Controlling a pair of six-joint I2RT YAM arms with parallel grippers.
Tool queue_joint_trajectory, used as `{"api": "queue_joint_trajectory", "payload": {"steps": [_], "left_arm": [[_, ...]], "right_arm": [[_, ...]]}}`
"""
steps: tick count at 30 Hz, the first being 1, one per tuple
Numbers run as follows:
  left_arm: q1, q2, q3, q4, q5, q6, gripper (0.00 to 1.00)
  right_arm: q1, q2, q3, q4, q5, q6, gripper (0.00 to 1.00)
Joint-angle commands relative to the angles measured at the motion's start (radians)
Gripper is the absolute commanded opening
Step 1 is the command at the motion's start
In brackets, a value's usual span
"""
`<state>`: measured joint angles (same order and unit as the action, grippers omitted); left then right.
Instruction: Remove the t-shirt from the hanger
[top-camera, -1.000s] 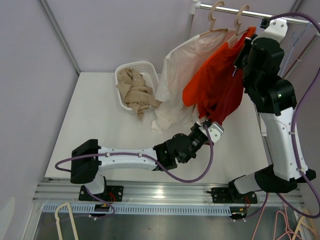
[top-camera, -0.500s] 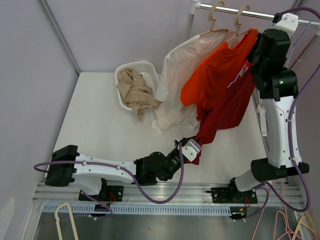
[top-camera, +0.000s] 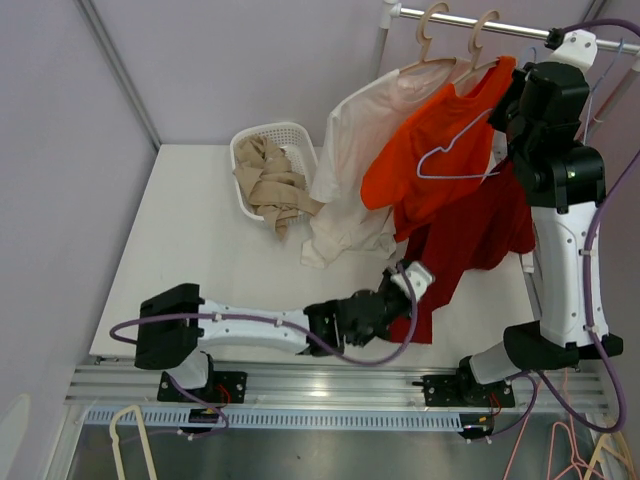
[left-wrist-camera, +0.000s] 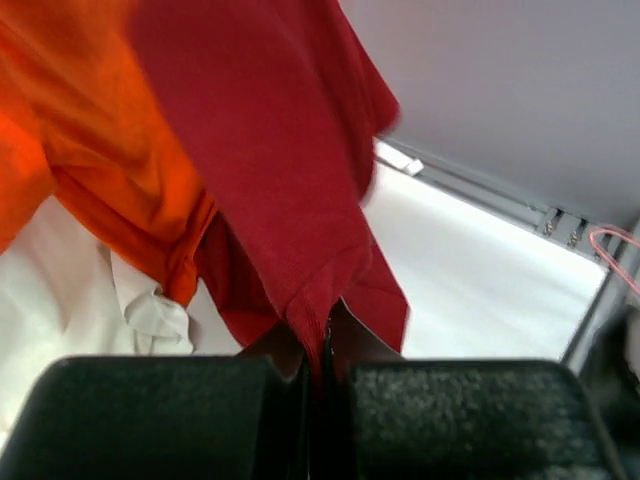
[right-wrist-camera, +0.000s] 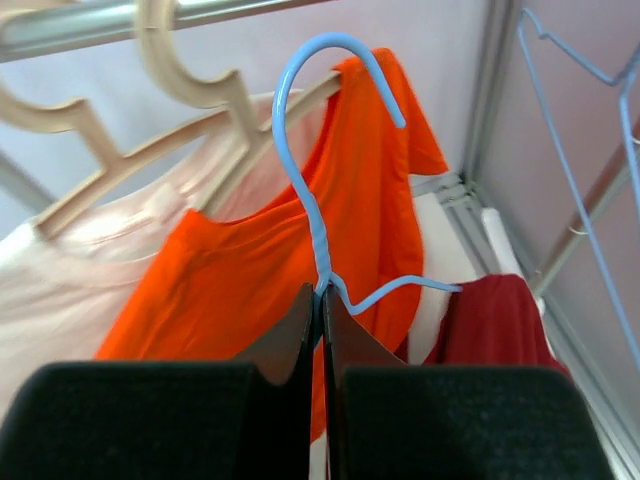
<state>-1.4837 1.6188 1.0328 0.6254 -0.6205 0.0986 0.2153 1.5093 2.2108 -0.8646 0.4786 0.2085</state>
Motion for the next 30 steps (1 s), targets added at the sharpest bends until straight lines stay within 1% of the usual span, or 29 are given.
{"api": "queue_joint_trajectory", "payload": {"steps": [1,3,4,5,6,7,8,9,10,11,12,14,15,16,17,19,20,22,23,24,25,26,27,28,29,30], "left_arm": [[0.146,0.013,0.16,-0.178,0.166,-0.18,0.01],[0.228,0.07,0.309,-0.274,0.237,-0.233,0.01],[0.249,0.096,0.356,-0.379,0.305,-0.246,0.01],[0.269,0.128,0.497,-0.43,0.336,-0.261,0.01],[0.298,0.192,0.545,-0.479,0.356,-0.267,0.01],[0.307,0.225,0.591,-0.525,0.375,-0.275,0.01],[0.324,0.255,0.675,-0.612,0.387,-0.293,0.01],[0.332,0.295,0.741,-0.659,0.404,-0.306,0.01],[0.339,0.308,0.777,-0.706,0.438,-0.332,0.01],[0.339,0.314,0.785,-0.72,0.453,-0.341,0.01],[0.339,0.314,0.78,-0.728,0.467,-0.346,0.01],[0.341,0.282,0.747,-0.742,0.505,-0.364,0.01],[0.339,0.264,0.722,-0.75,0.518,-0.369,0.01],[0.341,0.216,0.708,-0.76,0.533,-0.369,0.01],[0.339,0.189,0.687,-0.774,0.573,-0.358,0.01],[0.339,0.126,0.673,-0.837,0.597,-0.34,0.0],[0.341,0.057,0.684,-0.863,0.599,-0.32,0.01],[0.344,-0.014,0.704,-0.949,0.573,-0.294,0.01],[0.359,-0.083,0.739,-0.979,0.556,-0.278,0.01],[0.376,-0.111,0.783,-1.01,0.539,-0.277,0.01],[0.397,-0.137,0.811,-1.077,0.545,-0.283,0.01],[0.463,-0.157,0.857,-1.104,0.562,-0.305,0.01],[0.503,-0.193,0.872,-1.119,0.6,-0.316,0.01],[0.54,-0.21,0.897,-1.122,0.604,-0.326,0.01],[0.616,-0.221,0.926,-1.124,0.608,-0.342,0.01],[0.657,-0.223,0.953,-1.13,0.613,-0.35,0.01]], "right_arm": [[0.015,-0.089,0.027,0.03,-0.053,0.009,0.0],[0.015,-0.101,0.033,0.022,-0.092,0.025,0.0],[0.015,-0.107,0.035,0.015,-0.13,0.034,0.0],[0.015,-0.119,0.036,0.012,-0.149,0.052,0.0],[0.015,-0.126,0.036,0.009,-0.165,0.06,0.0],[0.015,-0.132,0.036,0.01,-0.188,0.068,0.0],[0.016,-0.141,0.036,0.01,-0.193,0.072,0.0],[0.016,-0.146,0.036,0.015,-0.193,0.069,0.0],[0.016,-0.144,0.047,0.021,-0.181,0.051,0.0],[0.018,-0.141,0.047,0.021,-0.166,0.051,0.0],[0.013,-0.136,0.061,0.022,-0.15,0.017,0.0],[-0.005,-0.12,0.078,0.019,-0.155,-0.015,0.0],[-0.023,-0.088,0.096,0.01,-0.187,-0.026,0.0],[-0.071,-0.068,0.152,-0.025,-0.222,-0.029,0.0],[-0.083,-0.046,0.173,-0.034,-0.266,-0.035,0.0],[-0.094,-0.018,0.17,-0.005,-0.267,-0.063,0.0],[-0.097,-0.017,0.156,0.015,-0.273,-0.076,0.0],[-0.111,-0.017,0.121,0.077,-0.296,-0.11,0.0],[-0.117,-0.017,0.115,0.096,-0.317,-0.116,0.0],[-0.123,-0.012,0.115,0.11,-0.36,-0.119,0.0],[-0.131,0.0,0.116,0.133,-0.382,-0.124,0.0],[-0.14,0.008,0.124,0.144,-0.402,-0.132,0.0],[-0.145,0.015,0.13,0.156,-0.426,-0.135,0.0],[-0.148,0.031,0.136,0.16,-0.442,-0.136,0.0],[-0.151,0.038,0.144,0.167,-0.455,-0.144,0.0],[-0.16,0.043,0.15,0.179,-0.466,-0.143,0.0]]}}
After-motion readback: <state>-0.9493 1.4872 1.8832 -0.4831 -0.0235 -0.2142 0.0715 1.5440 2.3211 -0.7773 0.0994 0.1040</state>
